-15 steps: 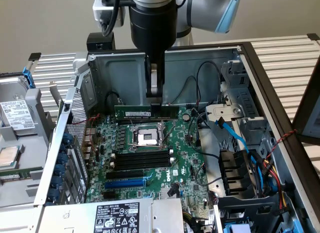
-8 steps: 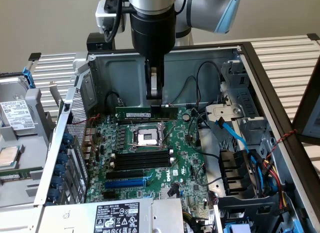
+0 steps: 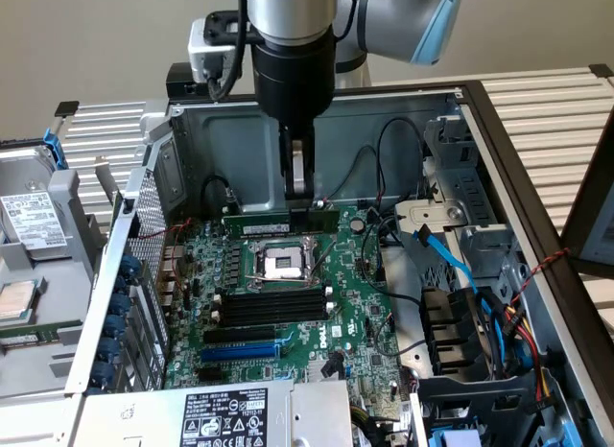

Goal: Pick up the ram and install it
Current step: 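Insert the ram into the slot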

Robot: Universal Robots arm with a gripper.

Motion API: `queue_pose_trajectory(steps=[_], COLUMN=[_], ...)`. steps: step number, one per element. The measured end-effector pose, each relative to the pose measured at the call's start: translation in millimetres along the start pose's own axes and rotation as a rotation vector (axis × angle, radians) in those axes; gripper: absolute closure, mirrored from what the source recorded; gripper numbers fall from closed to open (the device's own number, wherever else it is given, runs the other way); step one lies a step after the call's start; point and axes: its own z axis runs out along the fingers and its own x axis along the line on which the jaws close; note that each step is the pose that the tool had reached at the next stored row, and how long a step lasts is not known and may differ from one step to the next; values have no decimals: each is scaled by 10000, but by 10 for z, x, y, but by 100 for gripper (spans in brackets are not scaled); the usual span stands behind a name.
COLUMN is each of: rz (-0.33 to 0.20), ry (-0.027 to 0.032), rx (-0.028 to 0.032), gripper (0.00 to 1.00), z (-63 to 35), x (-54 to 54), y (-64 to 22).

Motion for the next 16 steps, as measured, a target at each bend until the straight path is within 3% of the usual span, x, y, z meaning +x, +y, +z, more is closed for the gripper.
queue_pose_trajectory(steps=[6,11,16], rz=[-43,-47,72], ry=[1,-5,-2], rx=[22,102,171], gripper=[87,87,87], z=[103,183,268], x=[25,75,111], y=[103,168,177])
